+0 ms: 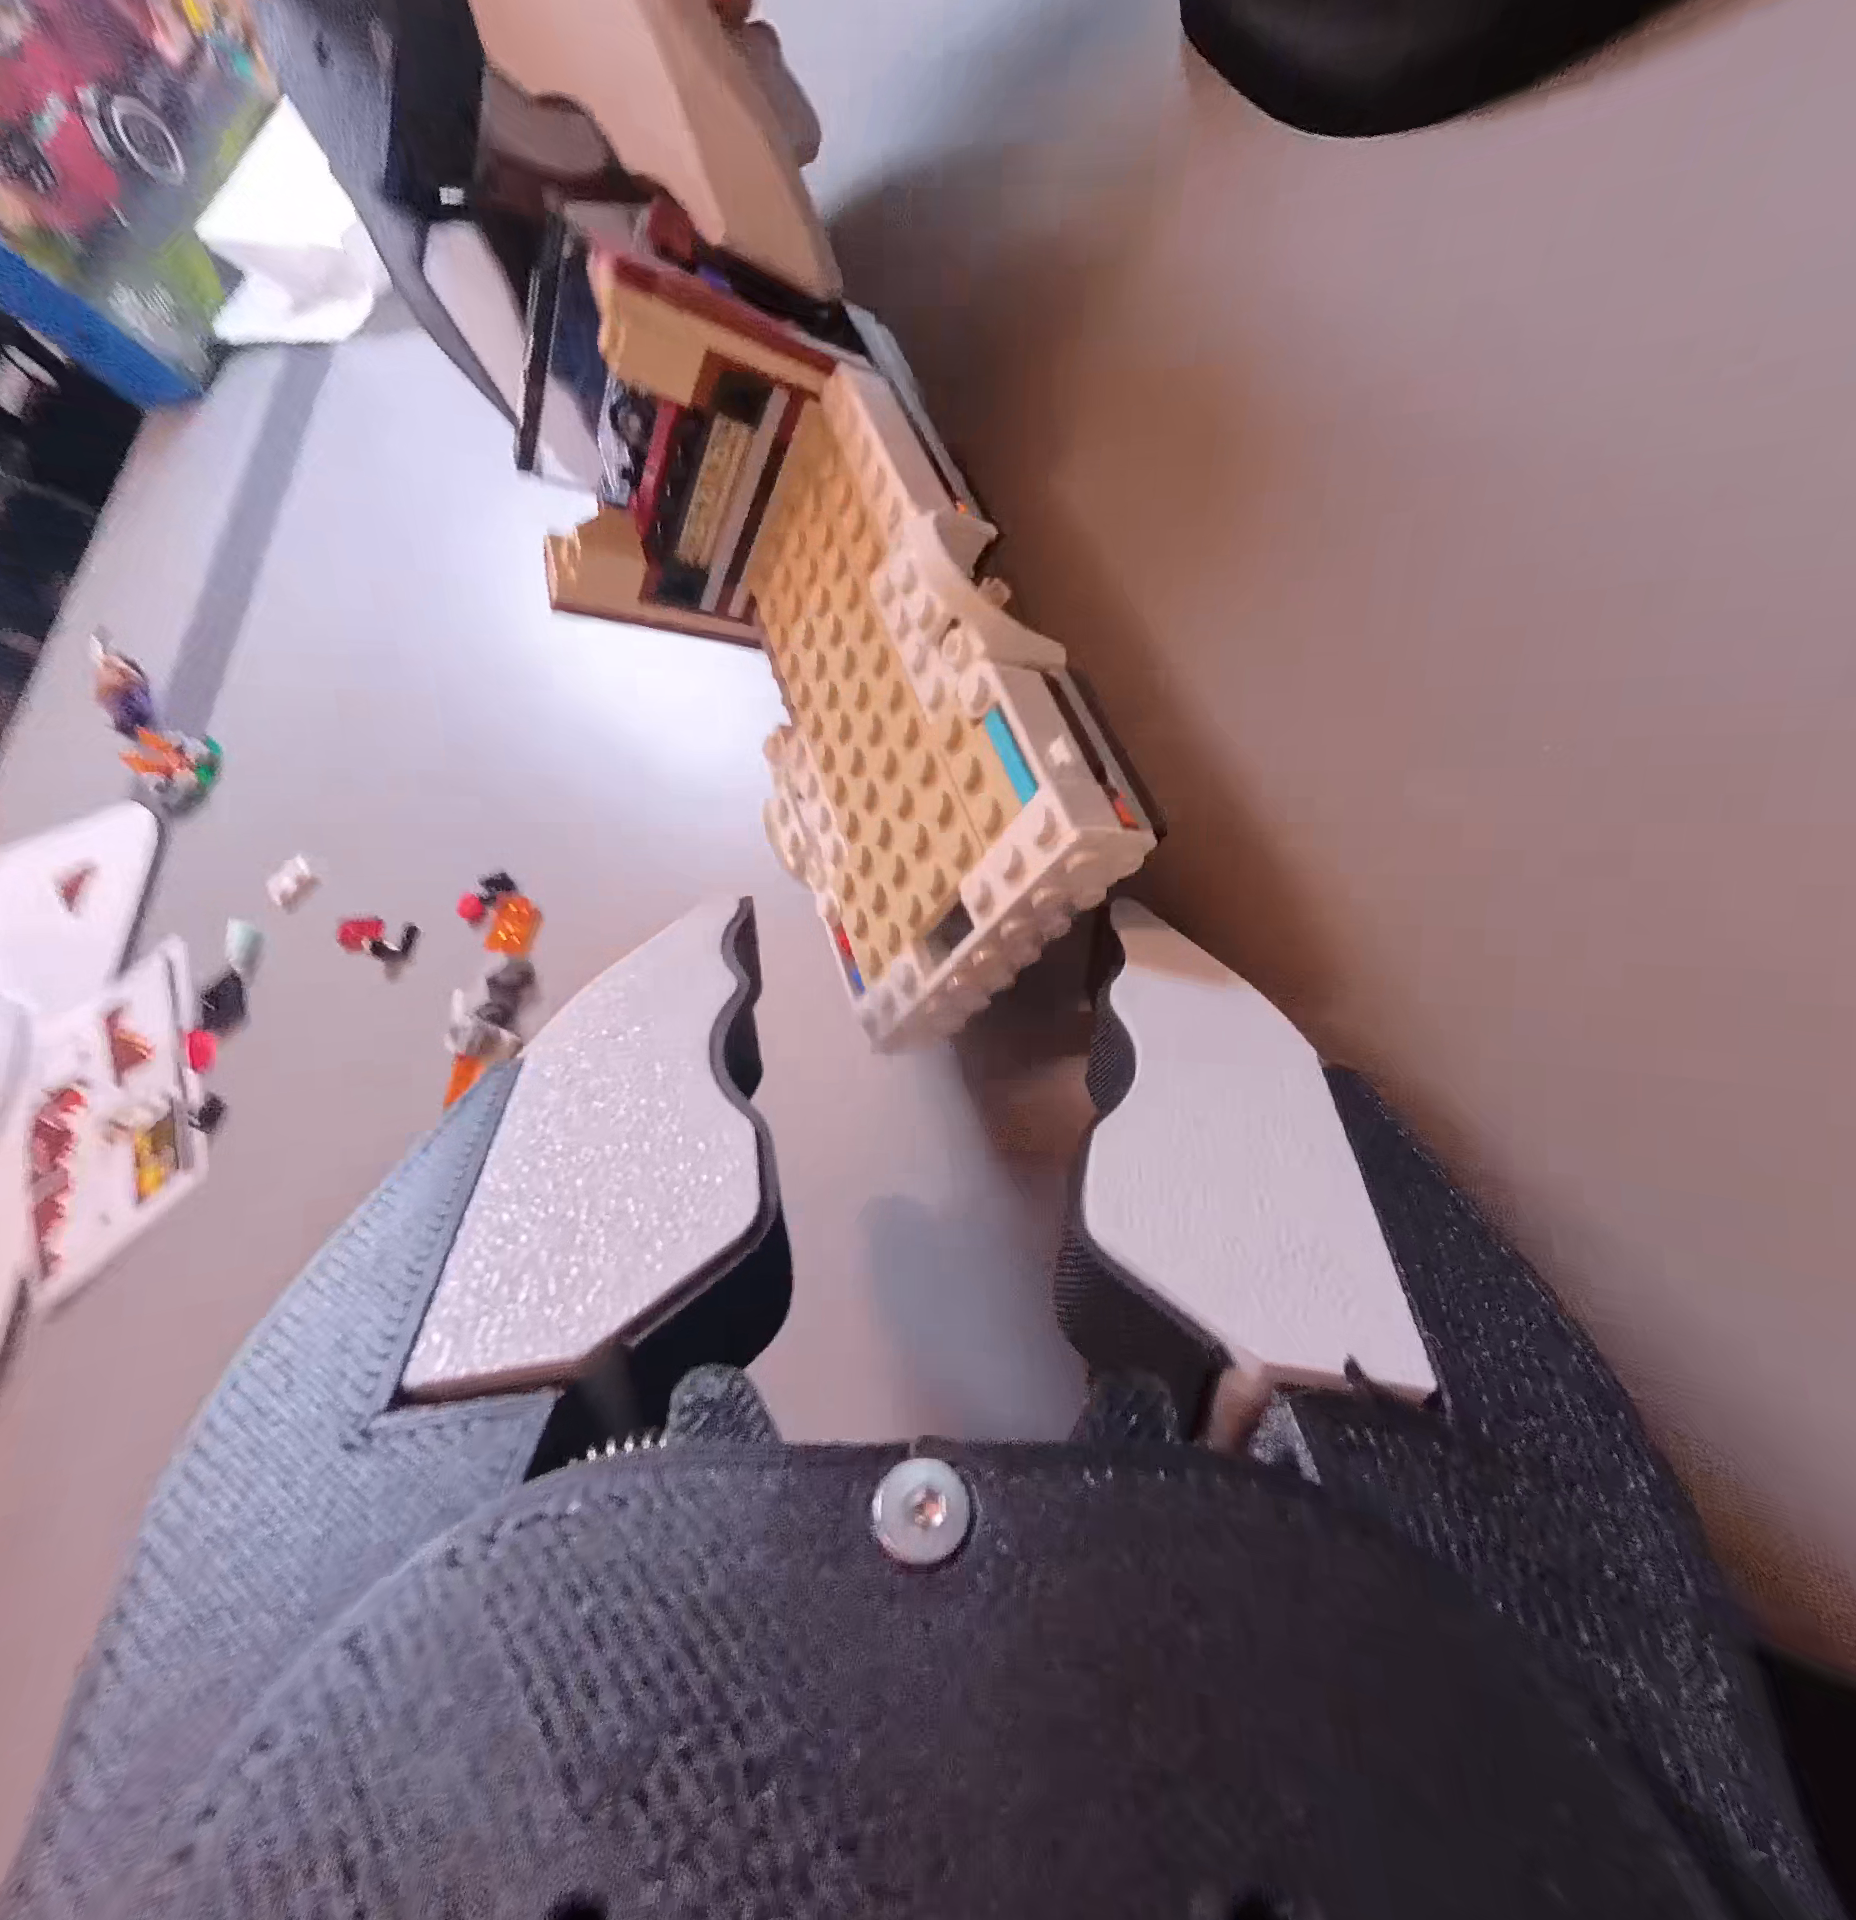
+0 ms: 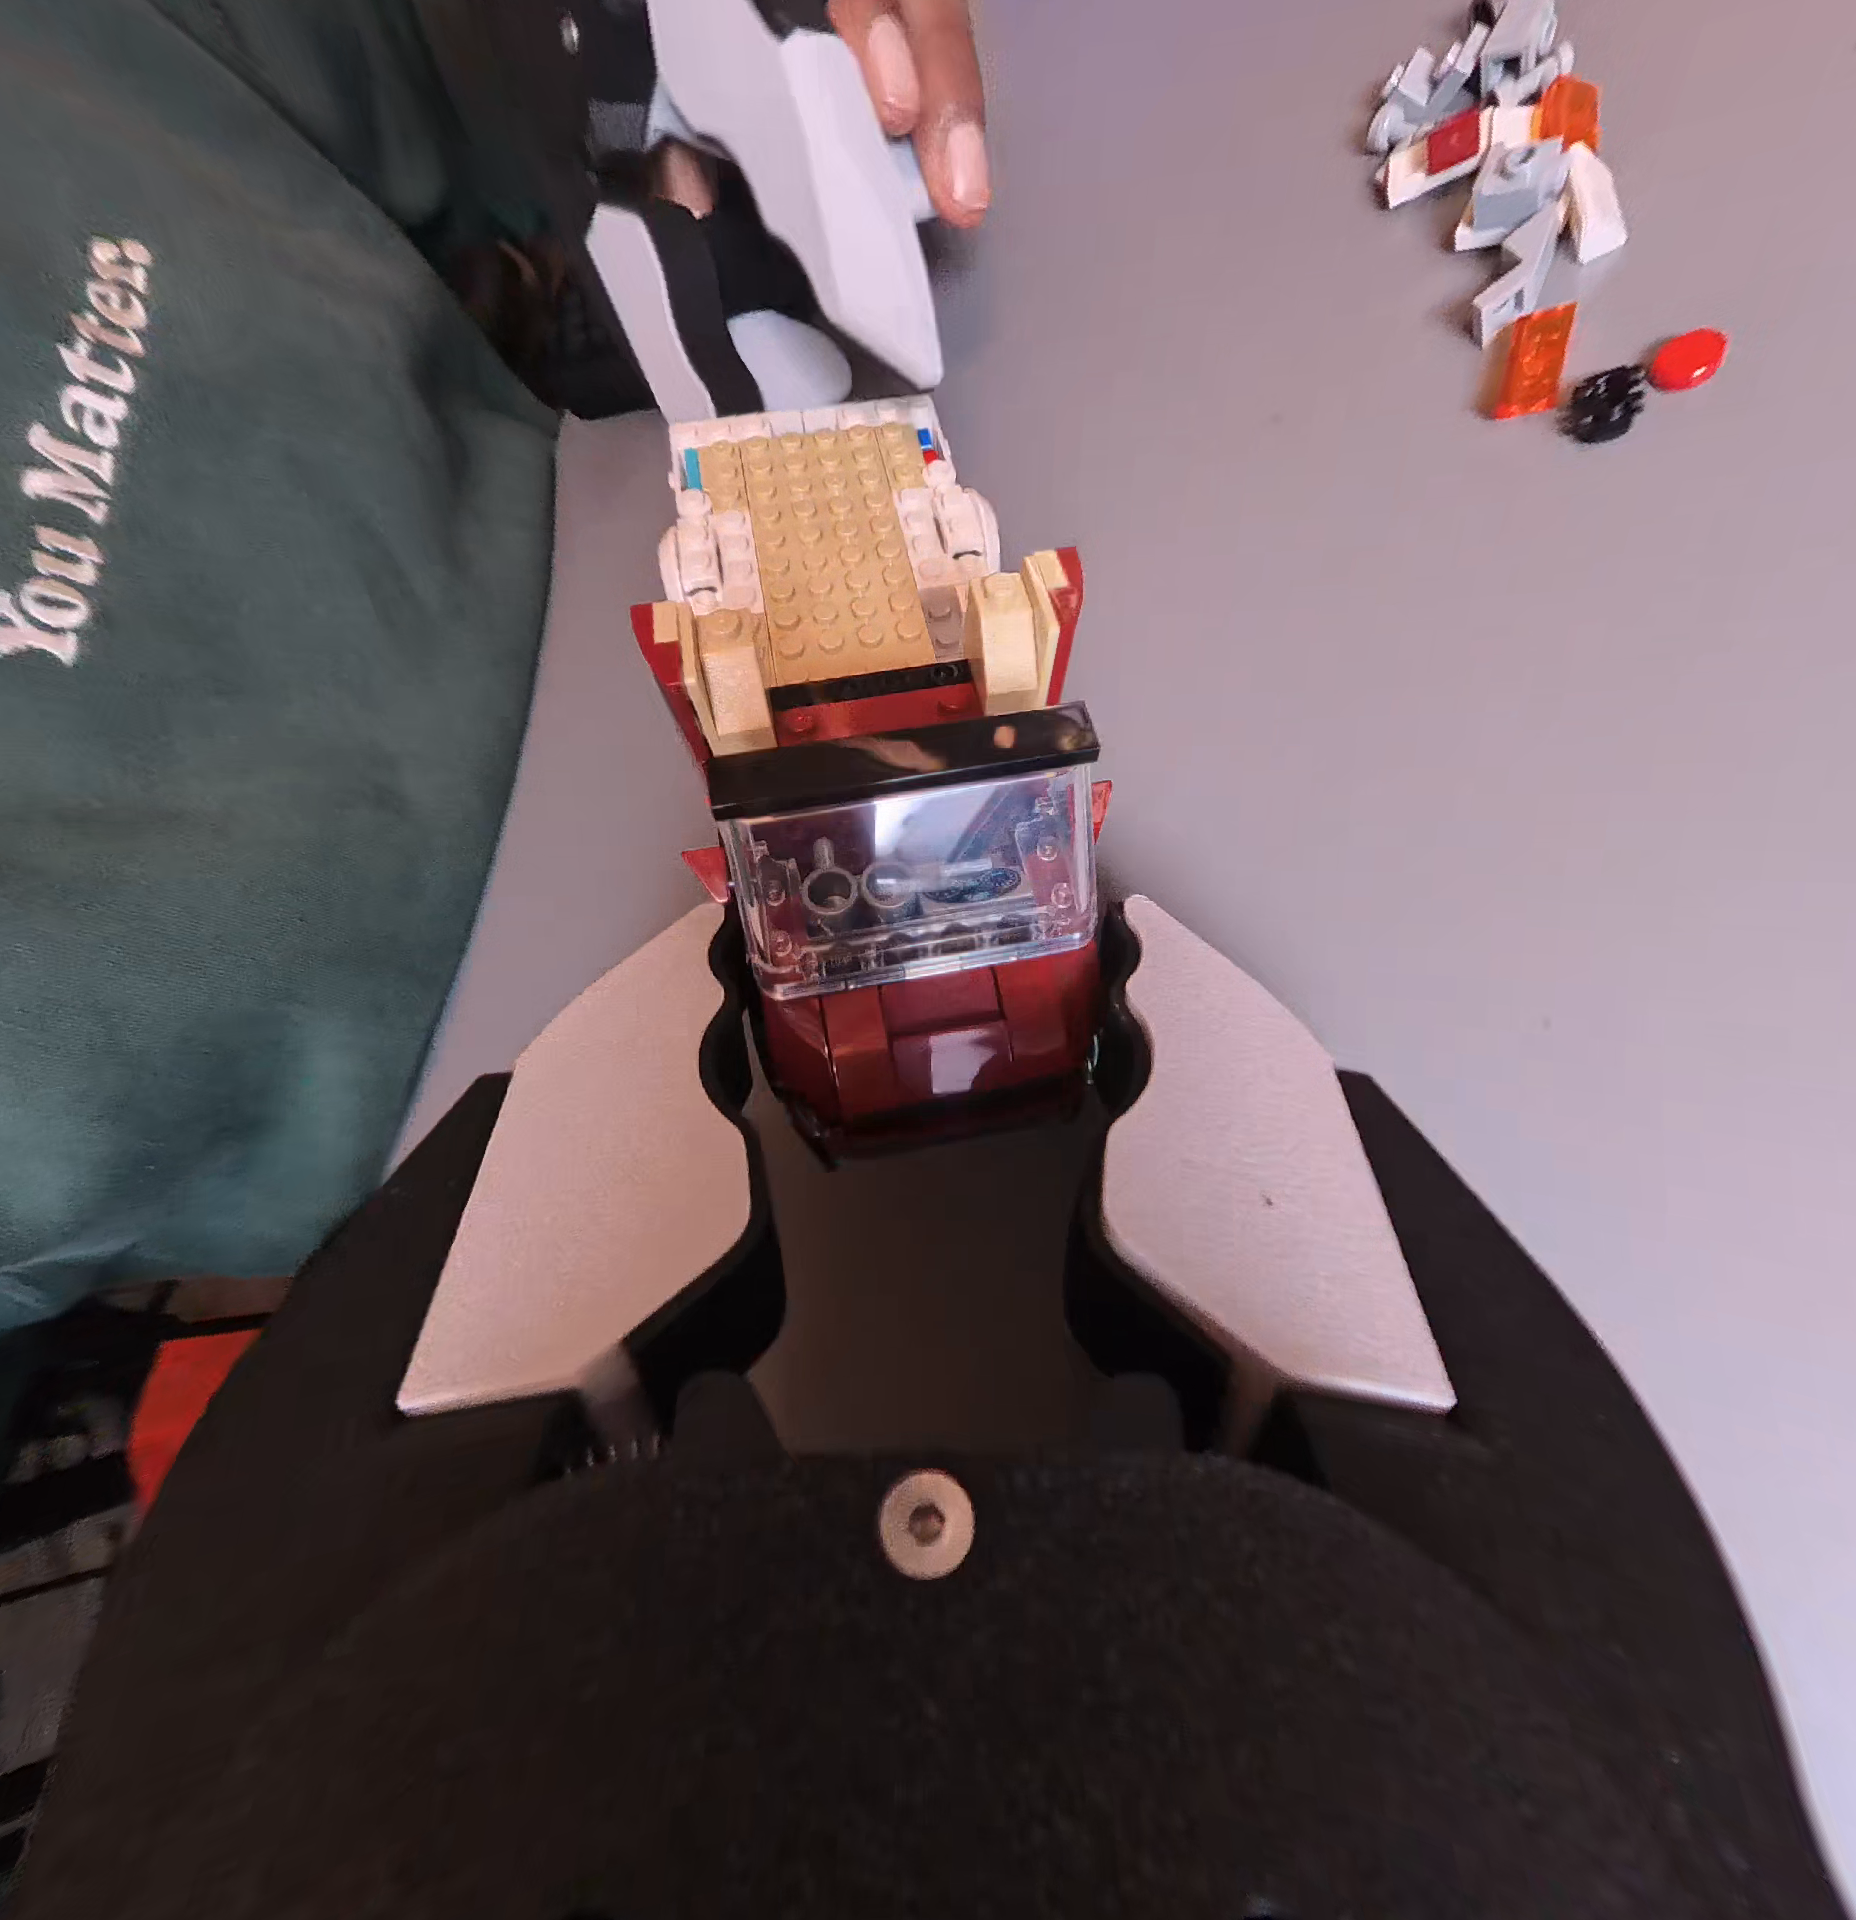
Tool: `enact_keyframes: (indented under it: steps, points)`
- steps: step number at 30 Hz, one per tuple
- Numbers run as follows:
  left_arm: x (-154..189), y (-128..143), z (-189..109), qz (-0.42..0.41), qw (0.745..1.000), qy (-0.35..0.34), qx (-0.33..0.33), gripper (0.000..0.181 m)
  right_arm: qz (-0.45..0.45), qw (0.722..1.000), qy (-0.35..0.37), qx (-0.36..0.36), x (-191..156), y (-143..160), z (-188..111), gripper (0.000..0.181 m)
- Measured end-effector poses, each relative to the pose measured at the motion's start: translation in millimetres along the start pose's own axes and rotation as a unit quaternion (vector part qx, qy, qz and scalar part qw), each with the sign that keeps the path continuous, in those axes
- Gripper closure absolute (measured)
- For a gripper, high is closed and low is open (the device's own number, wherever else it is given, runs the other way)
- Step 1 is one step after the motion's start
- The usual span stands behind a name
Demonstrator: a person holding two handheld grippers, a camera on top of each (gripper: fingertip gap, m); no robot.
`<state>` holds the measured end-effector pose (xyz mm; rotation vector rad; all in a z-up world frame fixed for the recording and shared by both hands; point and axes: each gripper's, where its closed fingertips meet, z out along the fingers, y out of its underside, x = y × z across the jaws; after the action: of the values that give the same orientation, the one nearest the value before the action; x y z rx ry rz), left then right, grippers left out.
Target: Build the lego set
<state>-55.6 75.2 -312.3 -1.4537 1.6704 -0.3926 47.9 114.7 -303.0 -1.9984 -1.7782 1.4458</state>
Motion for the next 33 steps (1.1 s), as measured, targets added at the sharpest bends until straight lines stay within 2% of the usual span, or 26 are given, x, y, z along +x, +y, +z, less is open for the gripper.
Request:
enact_keyframes:
  steps: [2,4,7,9,12,15,18,20,23,26,28,31,33]
  points:
    - [2,-4,3,0.038,0.999,-0.002,0.001,0.126,0.029,0.999,-0.019,0.003,-1,-1,0,0.116]
    - [5,-6,3,0.062,0.998,-0.006,0.009,0.143,0.052,0.998,-0.028,0.008,-1,-2,-3,0.116]
    - [1,-9,-2,0.098,0.994,-0.037,0.024,0.15,0.073,0.997,-0.033,0.008,-2,-1,-3,0.115]
    - [-2,-12,-5,0.095,0.994,-0.043,0.035,0.152,0.074,0.997,-0.016,0.001,-1,1,-2,0.115]
    - [-6,-16,-11,0.086,0.994,-0.048,0.051,0.154,0.073,0.997,0.006,0.003,-3,2,-9,0.102]
    - [-9,-18,-14,0.079,0.994,-0.047,0.058,0.156,0.03,0.995,0.095,0.016,-3,1,-29,0.099]
    - [-12,-20,-17,0.067,0.995,-0.042,0.067,0.157,-0.066,0.964,0.256,0.013,-11,-10,-50,0.106]
    - [-15,-24,-19,0.065,0.994,-0.042,0.076,0.157,-0.137,0.938,0.319,0.019,-35,-28,-46,0.115]
    - [-19,-31,-20,0.064,0.994,-0.041,0.084,0.158,-0.227,0.901,0.369,0.016,-64,-50,-6,0.129]
    - [-21,-37,-21,0.066,0.993,-0.043,0.085,0.158,-0.28,0.857,0.431,-0.013,-64,-61,30,0.128]
    - [-19,-40,-22,0.071,0.993,-0.045,0.082,0.158,-0.301,0.832,0.466,-0.032,-56,-65,37,0.132]
    - [-16,-46,-24,0.069,0.993,-0.045,0.085,0.158,-0.302,0.826,0.472,-0.065,-50,-62,45,0.143]
    - [-15,-51,-26,0.07,0.993,-0.046,0.088,0.158,-0.314,0.805,0.496,-0.085,-44,-61,44,0.154]
